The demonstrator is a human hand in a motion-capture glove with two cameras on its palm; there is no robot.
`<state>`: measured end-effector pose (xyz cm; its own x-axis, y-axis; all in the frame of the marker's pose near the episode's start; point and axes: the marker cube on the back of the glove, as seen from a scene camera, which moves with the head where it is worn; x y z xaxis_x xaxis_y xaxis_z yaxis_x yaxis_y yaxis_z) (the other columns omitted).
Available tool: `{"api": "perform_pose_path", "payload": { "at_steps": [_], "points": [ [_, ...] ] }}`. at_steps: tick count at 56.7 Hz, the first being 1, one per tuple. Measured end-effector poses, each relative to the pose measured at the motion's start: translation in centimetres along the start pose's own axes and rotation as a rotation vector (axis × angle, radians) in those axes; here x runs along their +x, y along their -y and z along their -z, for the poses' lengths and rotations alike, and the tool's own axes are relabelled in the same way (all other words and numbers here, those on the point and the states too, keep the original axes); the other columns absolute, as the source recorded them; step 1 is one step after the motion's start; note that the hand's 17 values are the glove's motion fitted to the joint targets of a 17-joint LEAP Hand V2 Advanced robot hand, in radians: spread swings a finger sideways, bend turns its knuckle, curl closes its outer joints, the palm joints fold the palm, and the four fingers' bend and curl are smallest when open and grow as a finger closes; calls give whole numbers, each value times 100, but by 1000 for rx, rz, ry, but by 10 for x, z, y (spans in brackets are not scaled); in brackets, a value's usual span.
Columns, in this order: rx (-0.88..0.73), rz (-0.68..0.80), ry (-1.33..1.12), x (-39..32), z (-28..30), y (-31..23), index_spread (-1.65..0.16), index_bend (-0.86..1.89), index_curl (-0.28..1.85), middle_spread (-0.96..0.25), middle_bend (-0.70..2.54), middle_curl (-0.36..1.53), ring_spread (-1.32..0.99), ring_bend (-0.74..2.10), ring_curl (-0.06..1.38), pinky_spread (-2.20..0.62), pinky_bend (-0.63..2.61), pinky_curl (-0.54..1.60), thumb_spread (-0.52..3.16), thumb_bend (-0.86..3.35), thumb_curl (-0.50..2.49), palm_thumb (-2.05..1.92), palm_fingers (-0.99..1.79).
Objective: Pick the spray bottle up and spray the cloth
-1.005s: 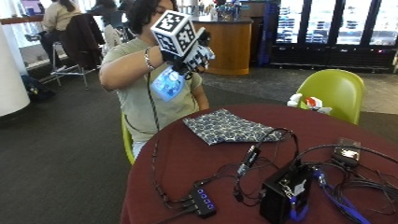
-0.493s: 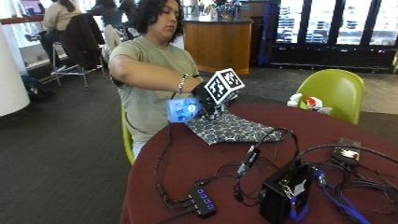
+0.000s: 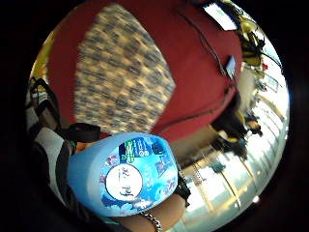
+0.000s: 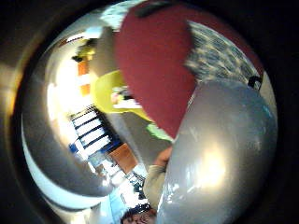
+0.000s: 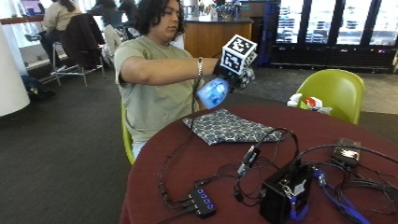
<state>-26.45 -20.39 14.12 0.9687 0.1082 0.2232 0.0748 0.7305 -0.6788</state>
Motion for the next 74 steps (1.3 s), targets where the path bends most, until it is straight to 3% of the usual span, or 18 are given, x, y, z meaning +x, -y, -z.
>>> {"api": "perform_pose_path", "payload": {
  "at_steps": [15, 27, 38, 55, 65, 74],
  "points": [
    [328, 424, 484, -93, -25, 8, -28, 35, 59, -20, 68, 56, -21, 79, 49, -30, 49, 43, 29, -3, 82, 93, 139],
    [451, 576, 722, -113, -71, 35, -28, 35, 60, -20, 67, 56, -21, 79, 49, -30, 49, 43, 30, -3, 83, 93, 139],
    [456, 581, 863, -98, -88, 54, -28, 34, 60, -20, 67, 56, -21, 79, 49, -31, 50, 44, 29, -3, 83, 92, 139],
    [446, 607, 857, -96, -91, 51, -28, 35, 61, -20, 69, 57, -22, 78, 49, -31, 50, 43, 28, -3, 83, 92, 140],
    [200, 497, 668, -85, -99, 38, -28, 36, 62, -18, 69, 56, -21, 75, 48, -31, 47, 42, 30, -4, 83, 90, 136],
    [122, 403, 371, -54, -72, 25, -30, 33, 59, -13, 52, 50, -14, 48, 42, -4, 24, 38, 70, -10, 69, 61, 77]
  ]
}}
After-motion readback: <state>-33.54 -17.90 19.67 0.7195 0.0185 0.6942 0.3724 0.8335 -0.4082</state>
